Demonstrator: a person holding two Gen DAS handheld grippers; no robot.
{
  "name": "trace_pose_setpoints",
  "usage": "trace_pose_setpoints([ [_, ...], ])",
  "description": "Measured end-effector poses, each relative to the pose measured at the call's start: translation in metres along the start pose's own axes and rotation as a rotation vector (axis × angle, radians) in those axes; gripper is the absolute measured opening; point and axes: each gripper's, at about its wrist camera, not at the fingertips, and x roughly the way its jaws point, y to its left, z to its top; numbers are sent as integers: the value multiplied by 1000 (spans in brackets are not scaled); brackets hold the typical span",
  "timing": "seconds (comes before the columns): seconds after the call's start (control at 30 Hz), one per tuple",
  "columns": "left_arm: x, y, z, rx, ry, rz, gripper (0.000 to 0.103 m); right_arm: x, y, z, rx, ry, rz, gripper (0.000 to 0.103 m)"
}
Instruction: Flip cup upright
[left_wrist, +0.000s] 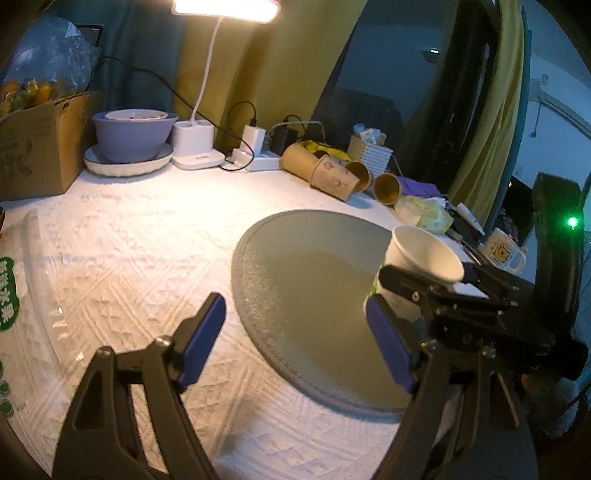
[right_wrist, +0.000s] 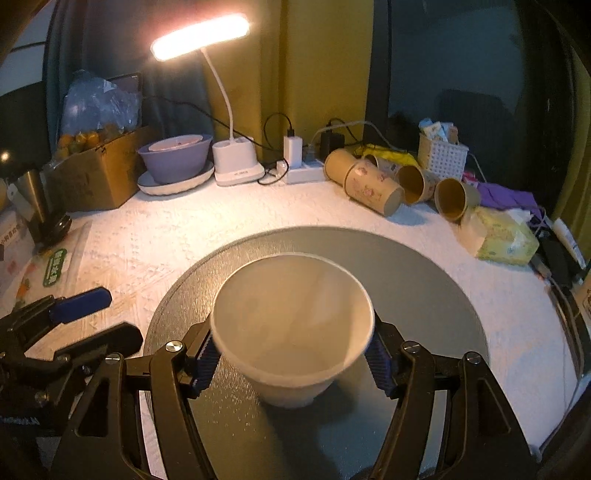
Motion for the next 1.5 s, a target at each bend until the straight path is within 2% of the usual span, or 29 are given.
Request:
trace_pose_setpoints([
  [0.33,-2,-4,-1,33,17,13,83,-14,-1,-11,26,15,-14,80],
  [0.67,-20,-11,-6,74,-12,9,83,-38,-1,-30,54,27,-40,80],
  [1.13,-53,-49,-4,184,-121,0,83,-89,-8,-39,80,-44,-77,80],
  [1.5,-86,-82,3,289,-250,21,86,-123,-13,-36,81,-111,-99,80],
])
